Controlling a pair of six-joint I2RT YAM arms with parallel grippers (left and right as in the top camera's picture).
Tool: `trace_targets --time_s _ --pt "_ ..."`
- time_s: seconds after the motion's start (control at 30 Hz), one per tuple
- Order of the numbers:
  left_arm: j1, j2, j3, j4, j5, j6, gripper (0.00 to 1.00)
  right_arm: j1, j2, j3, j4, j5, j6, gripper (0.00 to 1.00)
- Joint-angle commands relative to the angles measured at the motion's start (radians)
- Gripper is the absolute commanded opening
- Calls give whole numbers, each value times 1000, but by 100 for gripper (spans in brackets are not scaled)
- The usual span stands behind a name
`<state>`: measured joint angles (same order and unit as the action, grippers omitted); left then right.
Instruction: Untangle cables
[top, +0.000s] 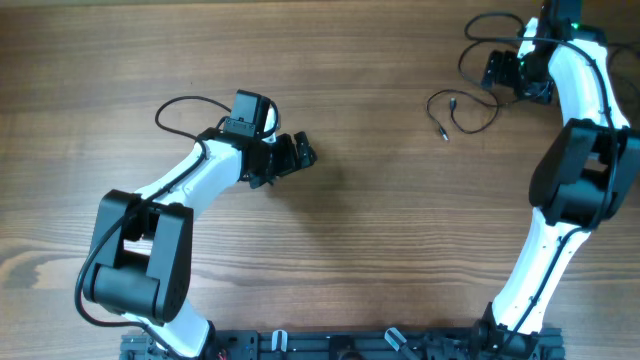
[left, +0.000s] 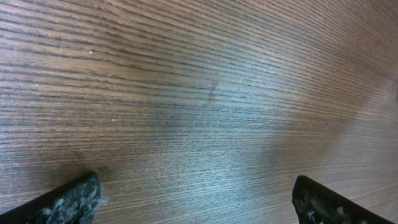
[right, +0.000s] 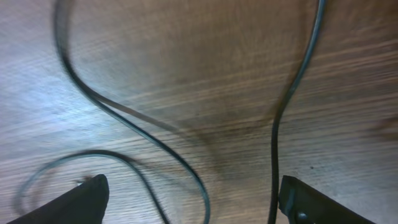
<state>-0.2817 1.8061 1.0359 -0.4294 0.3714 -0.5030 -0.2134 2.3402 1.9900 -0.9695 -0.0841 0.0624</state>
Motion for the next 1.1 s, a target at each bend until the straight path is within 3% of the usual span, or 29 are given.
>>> trace_targets --time_s 0.0,0.1,0.2,0.37,0.5,0.53,0.63,0.77,0.8,0.83,0.87,0.9,1.07 --pt "-5 8 -4 0 -6 -3 100 8 74 -3 -18 33 -35 72" --pt "-5 8 -4 0 -6 -3 100 8 108 -3 -5 46 -36 54" --pt "-5 8 -4 0 -6 -3 100 6 116 5 76 77 -62 4" --pt "-5 8 -4 0 -6 -3 100 1 106 216 200 108 -138 4" --pt "-5 8 -4 0 -6 -3 100 -11 108 244 346 108 -154 4" --pt "-5 8 -4 0 -6 -3 100 -11 112 241 373 85 -232 4" --pt "-5 8 -4 0 -6 -3 100 -16 137 237 357 105 -393 4" --pt "-5 8 -4 0 -6 -3 100 -56 178 221 217 130 -348 4" --pt "-5 8 -4 0 -6 -3 100 -61 178 221 198 138 -324 7" --pt "-5 8 -4 0 -6 -3 100 -65 177 222 194 159 -286 27" --pt "-5 8 -4 0 -6 -3 100 -68 166 222 198 181 -256 91" --pt "-5 8 -4 0 -6 -3 100 -69 132 222 191 182 -245 100" --pt "-5 8 -4 0 -6 -3 100 -67 -138 222 183 24 -235 100"
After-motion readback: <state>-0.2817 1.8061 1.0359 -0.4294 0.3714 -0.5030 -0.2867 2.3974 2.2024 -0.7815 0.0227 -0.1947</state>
